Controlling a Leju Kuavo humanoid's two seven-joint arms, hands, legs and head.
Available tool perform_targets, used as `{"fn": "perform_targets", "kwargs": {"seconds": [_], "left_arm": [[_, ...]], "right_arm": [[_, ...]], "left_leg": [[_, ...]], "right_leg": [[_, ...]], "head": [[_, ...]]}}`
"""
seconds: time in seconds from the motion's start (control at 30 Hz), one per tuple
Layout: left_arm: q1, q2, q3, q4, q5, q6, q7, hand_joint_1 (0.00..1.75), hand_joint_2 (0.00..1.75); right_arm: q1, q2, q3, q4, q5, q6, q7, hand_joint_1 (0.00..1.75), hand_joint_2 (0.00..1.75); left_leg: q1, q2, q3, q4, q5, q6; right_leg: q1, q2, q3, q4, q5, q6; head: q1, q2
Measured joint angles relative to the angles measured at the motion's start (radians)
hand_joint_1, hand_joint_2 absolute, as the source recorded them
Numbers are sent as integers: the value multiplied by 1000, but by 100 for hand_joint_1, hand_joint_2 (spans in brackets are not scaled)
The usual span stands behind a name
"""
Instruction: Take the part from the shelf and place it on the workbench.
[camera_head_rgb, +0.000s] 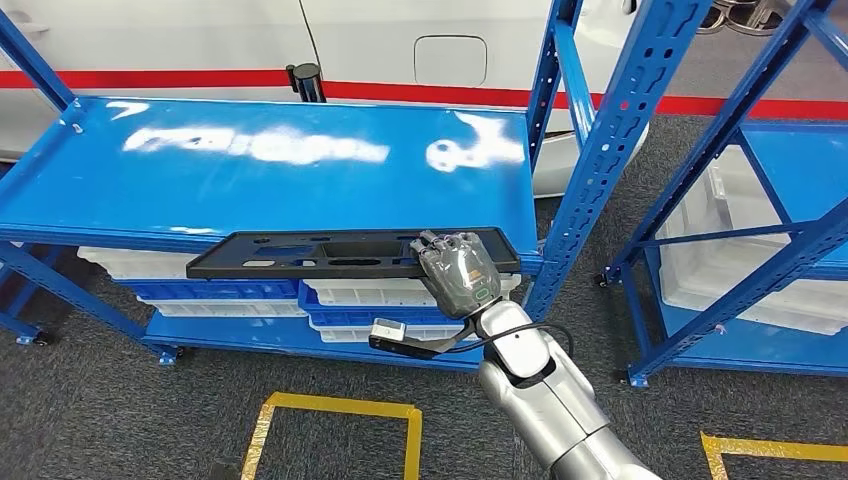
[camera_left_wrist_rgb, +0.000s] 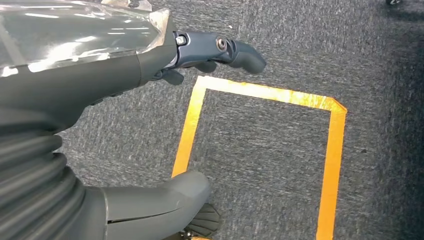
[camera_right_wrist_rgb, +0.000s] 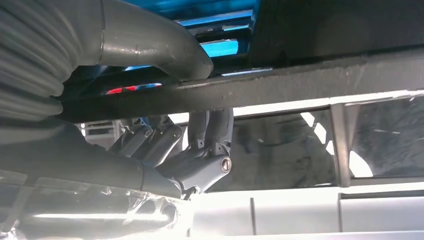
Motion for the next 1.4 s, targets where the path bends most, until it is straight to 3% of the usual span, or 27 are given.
{"fn": "perform_targets", "kwargs": {"seconds": [0.07,0.1,0.2,0.23,0.27,0.3,0.33,0.4,0.47,0.57,0.6,0.67,0.73,0.77,0.8,0.83,0.9,0.97,1.03,1.1,1.13,1.2,1.27,1.3,1.33,1.4], "left_arm": [[2,0,0,0,0,0,0,0,175],[2,1,0,0,-1,0,0,0,175],[3,0,0,0,-3,0,1,0,175],[3,0,0,0,-4,0,1,0,175],[3,0,0,0,-4,0,1,0,175],[3,0,0,0,-4,0,1,0,175],[3,0,0,0,-5,0,1,0,175],[1,0,0,0,-5,0,1,0,175],[-1,0,0,-1,-6,0,1,0,175],[-1,0,0,-2,-5,-2,0,0,175],[0,-1,0,-2,-4,-2,0,0,175],[0,-1,1,-2,-1,-3,-1,0,175],[2,-1,1,-2,2,-2,-1,0,175],[3,-1,2,-2,3,-2,-2,0,175],[5,-2,3,-2,5,-2,-2,0,175],[6,-2,4,-2,5,-2,-2,0,175],[7,-2,5,-2,6,-2,-3,0,175],[7,-3,6,-2,8,-1,-6,0,175],[8,-5,9,-2,11,0,-10,0,175],[10,-4,14,-2,12,1,-13,0,175],[12,-3,16,-2,12,1,-14,0,175],[15,-2,19,-2,12,2,-15,0,175],[17,0,22,-2,12,2,-15,0,175],[19,1,23,-2,12,2,-15,0,175],[21,2,24,-2,12,1,-15,0,175],[21,2,25,-2,12,1,-15,0,175]], "right_arm": [[2,0,-1,-1,2,0,2,175,175],[2,0,-2,-1,3,0,3,175,175],[3,2,-3,-3,8,0,5,175,175],[5,2,-3,-3,10,1,6,175,175],[7,1,-3,-3,11,1,6,175,175],[10,1,-4,-3,13,1,7,175,175],[13,1,-4,-3,14,1,7,175,175],[16,1,-5,-4,14,2,8,175,175],[16,1,-6,-7,14,2,8,175,175],[17,0,-7,-9,14,2,7,175,175],[17,-1,-8,-9,12,1,5,175,175],[17,-4,-10,-8,7,0,-1,175,175],[17,-4,-12,-4,2,0,-7,175,175],[18,-4,-12,-2,0,-1,-9,175,175],[18,-5,-12,1,-2,-1,-11,175,175],[18,-4,-12,3,-2,-1,-13,175,175],[16,-4,-12,6,-3,-1,-15,175,175],[13,0,-12,6,-4,-1,-16,175,175],[8,4,-12,7,-8,-2,-17,175,175],[5,7,-12,8,-11,-2,-19,175,175],[4,10,-12,8,-13,-3,-19,175,175],[1,16,-12,8,-15,-3,-19,175,175],[2,20,-12,10,-16,-3,-19,175,175],[2,20,-12,11,-16,-3,-19,175,175],[3,20,-11,13,-16,-2,-19,175,175],[3,21,-10,14,-16,-2,-19,175,175]], "left_leg": [[5,-2,-7,8,0,-11],[8,-5,-15,23,-19,-17],[15,-11,-69,176,-145,-33],[16,-11,-86,238,-177,-37],[18,-11,-90,275,-186,-39],[20,-11,-78,280,-176,-40],[22,-11,-45,246,-152,-39],[24,-12,59,107,-118,-35],[19,-16,126,8,-119,-29],[9,-19,125,-15,-110,-10],[8,-17,121,-23,-98,0],[5,-13,106,-37,-70,19],[-5,-11,84,-37,-52,30],[-10,-11,74,-36,-45,33],[-14,-11,65,-35,-38,35],[-18,-11,58,-34,-32,36],[-26,-14,47,-32,-24,36],[-31,-15,39,-28,-16,31],[-30,-14,34,-26,-7,21],[-26,-16,27,-20,-11,9],[-23,-18,17,0,-30,0],[-12,-21,-21,94,-104,-17],[4,-21,-65,219,-171,-36],[13,-20,-69,249,-179,-46],[21,-20,-53,239,-167,-55],[37,-18,34,112,-115,-70]], "right_leg": [[-7,-1,-10,1,10,-22],[-11,-2,-15,0,17,-34],[-13,-3,-43,-1,42,-63],[-13,-3,-55,0,50,-65],[-12,-3,-66,0,59,-65],[-12,-3,-77,1,67,-62],[-13,-2,-86,1,75,-59],[-12,-1,-100,1,90,-49],[-10,-2,-104,-2,102,-34],[-9,-4,-106,-10,120,-9],[-8,-4,-114,-4,113,-7],[-3,-4,-150,69,56,-19],[-2,-3,-193,200,-21,-34],[-1,-3,-203,253,-43,-35],[1,-3,-194,266,-47,-32],[5,-3,-164,238,-37,-29],[16,-3,-63,96,-10,-33],[28,-5,9,-14,8,-47],[35,-6,19,-39,18,-58],[21,-6,16,-53,31,-71],[14,-7,13,-58,40,-80],[8,-8,2,-63,55,-89],[7,-9,-14,-62,66,-87],[5,-9,-22,-61,72,-83],[2,-10,-29,-58,76,-79],[-5,-9,-41,-50,82,-71]], "head": [[-3,0],[-5,0],[-11,0],[-12,0],[-12,0],[-12,0],[-13,0],[-13,0],[-11,0],[-10,0],[-9,0],[-4,0],[-1,0],[0,0],[1,0],[1,0],[2,0],[-2,0],[-3,0],[0,0],[-2,0],[-8,0],[-11,0],[-11,0],[-11,0],[-12,0]]}}
